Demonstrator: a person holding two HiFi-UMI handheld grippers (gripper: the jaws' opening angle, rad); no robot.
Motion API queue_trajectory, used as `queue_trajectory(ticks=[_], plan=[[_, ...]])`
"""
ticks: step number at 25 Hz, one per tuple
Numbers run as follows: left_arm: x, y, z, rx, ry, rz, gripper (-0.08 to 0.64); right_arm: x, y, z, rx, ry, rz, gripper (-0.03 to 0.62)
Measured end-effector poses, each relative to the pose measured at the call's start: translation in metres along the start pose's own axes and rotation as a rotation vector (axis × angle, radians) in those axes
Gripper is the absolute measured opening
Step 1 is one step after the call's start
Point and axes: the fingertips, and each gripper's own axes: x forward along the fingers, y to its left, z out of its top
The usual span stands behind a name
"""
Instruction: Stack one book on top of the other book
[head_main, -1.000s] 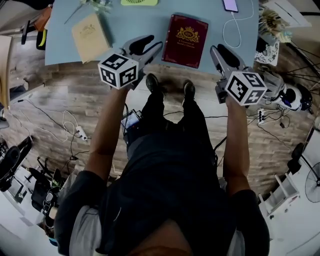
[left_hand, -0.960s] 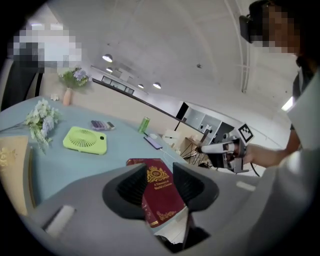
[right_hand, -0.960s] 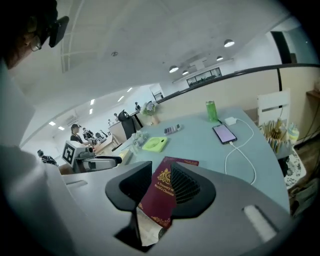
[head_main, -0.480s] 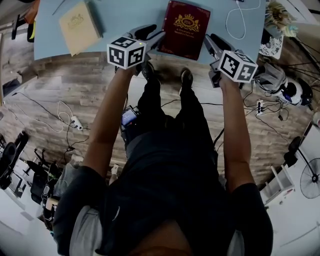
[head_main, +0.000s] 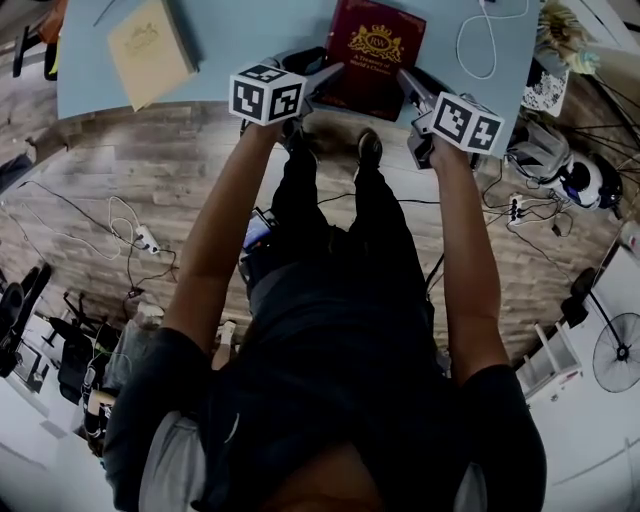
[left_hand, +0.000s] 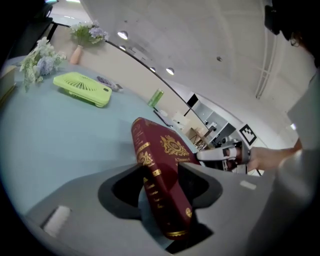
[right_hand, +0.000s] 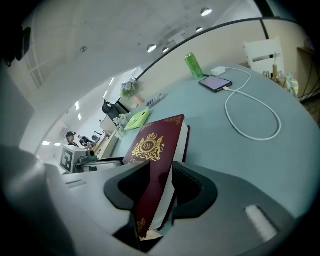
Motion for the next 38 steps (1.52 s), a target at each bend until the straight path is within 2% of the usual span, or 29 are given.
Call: queue_trajectory(ticks=[3,6,15,20,38], plan=[[0.002,0.000,0.001,0.004,-0.003,-0.002,0.233,0.006,0.000,-0.004,0.002,0.005,-0.024,0.117],[-0.001,0.001,0.002,0.009,-0.009,0.027,0.235,0.005,0.000,-0.002,0.001,-0.001,-0.053,0.112],[-0.048,-0.008,0.019,0.079,-0.065,0.158,0.247,-0.007,0.047,0.017,-0.071,-0.008,-0.007,0.086],[-0.094,0.039,0.029,0.069,-0.116,0.216,0.245,0.043,0.094,0.023,-0.109,0.015,0.032,0.084],[-0.239,0.119,0.061,-0.008,-0.296,0.393,0.245,0.130,0.246,0.048,-0.275,0.091,0.180,0.084]])
